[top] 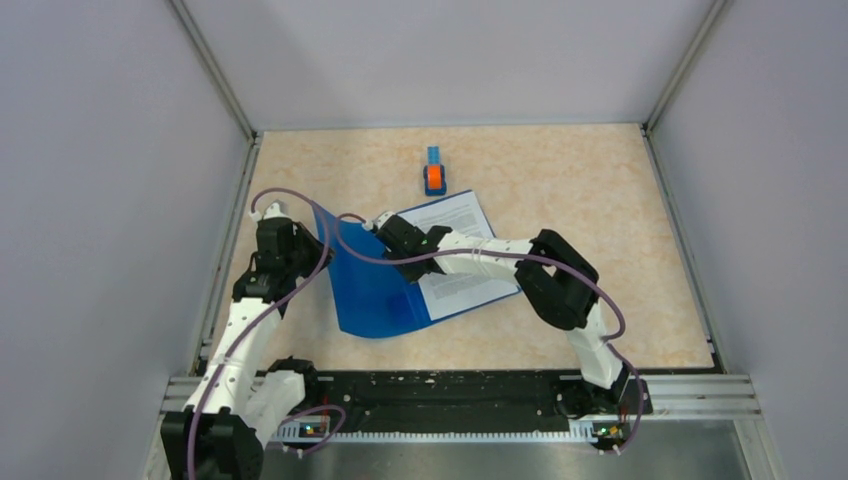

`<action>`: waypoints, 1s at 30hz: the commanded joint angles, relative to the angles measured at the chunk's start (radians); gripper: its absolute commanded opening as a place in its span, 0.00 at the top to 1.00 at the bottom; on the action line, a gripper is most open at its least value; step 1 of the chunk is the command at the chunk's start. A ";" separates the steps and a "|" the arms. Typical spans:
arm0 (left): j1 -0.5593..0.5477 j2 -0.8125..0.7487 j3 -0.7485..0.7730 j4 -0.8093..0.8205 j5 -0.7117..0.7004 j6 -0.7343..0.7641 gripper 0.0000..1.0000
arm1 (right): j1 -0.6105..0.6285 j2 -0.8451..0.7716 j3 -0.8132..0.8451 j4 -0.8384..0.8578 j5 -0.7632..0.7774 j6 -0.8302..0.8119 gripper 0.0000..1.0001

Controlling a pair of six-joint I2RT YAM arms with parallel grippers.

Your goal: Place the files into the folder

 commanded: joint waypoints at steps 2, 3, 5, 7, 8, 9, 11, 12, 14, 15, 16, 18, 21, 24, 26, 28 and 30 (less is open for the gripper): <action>-0.038 0.024 0.008 -0.033 0.107 -0.026 1.00 | 0.030 0.354 -0.156 -0.089 -0.359 0.098 1.00; -0.038 0.024 0.010 -0.034 0.106 -0.025 1.00 | 0.028 0.332 -0.163 -0.077 -0.363 0.100 1.00; -0.038 0.020 0.016 -0.042 0.103 -0.016 1.00 | 0.022 0.280 -0.173 -0.056 -0.374 0.109 1.00; -0.038 0.016 0.023 -0.051 0.094 0.001 1.00 | 0.016 0.223 -0.171 -0.047 -0.382 0.112 1.00; -0.038 0.013 0.029 -0.060 0.088 0.011 1.00 | 0.013 0.188 -0.168 -0.044 -0.384 0.115 1.00; -0.038 0.012 0.037 -0.068 0.078 0.029 1.00 | 0.009 0.154 -0.164 -0.041 -0.385 0.119 1.00; -0.038 0.006 0.059 -0.089 0.062 0.062 1.00 | 0.000 0.069 -0.152 -0.030 -0.395 0.127 1.00; -0.038 0.003 0.074 -0.100 0.050 0.075 1.00 | -0.003 0.036 -0.143 -0.027 -0.393 0.134 1.00; -0.038 -0.005 0.101 -0.119 0.030 0.107 1.00 | -0.010 -0.031 -0.116 -0.025 -0.386 0.144 1.00; -0.038 -0.008 0.115 -0.127 0.025 0.125 1.00 | -0.012 -0.059 -0.101 -0.025 -0.384 0.151 1.00; -0.037 -0.012 0.128 -0.131 0.024 0.147 1.00 | -0.017 -0.082 -0.086 -0.026 -0.384 0.157 1.00; -0.036 -0.014 0.154 -0.140 0.037 0.189 1.00 | -0.024 -0.122 -0.056 -0.025 -0.390 0.168 0.97; -0.035 0.005 0.200 -0.175 0.065 0.249 1.00 | -0.031 -0.168 -0.014 -0.026 -0.383 0.188 0.90; -0.035 0.029 0.236 -0.204 0.093 0.277 1.00 | -0.041 -0.210 0.010 -0.014 -0.366 0.206 0.83; -0.035 0.032 0.246 -0.209 0.090 0.282 1.00 | -0.048 -0.241 0.009 0.009 -0.356 0.220 0.76; -0.035 0.030 0.259 -0.211 0.090 0.289 1.00 | -0.060 -0.273 -0.007 0.034 -0.347 0.239 0.72; -0.035 0.032 0.282 -0.217 0.095 0.306 1.00 | -0.077 -0.319 -0.039 0.065 -0.342 0.259 0.69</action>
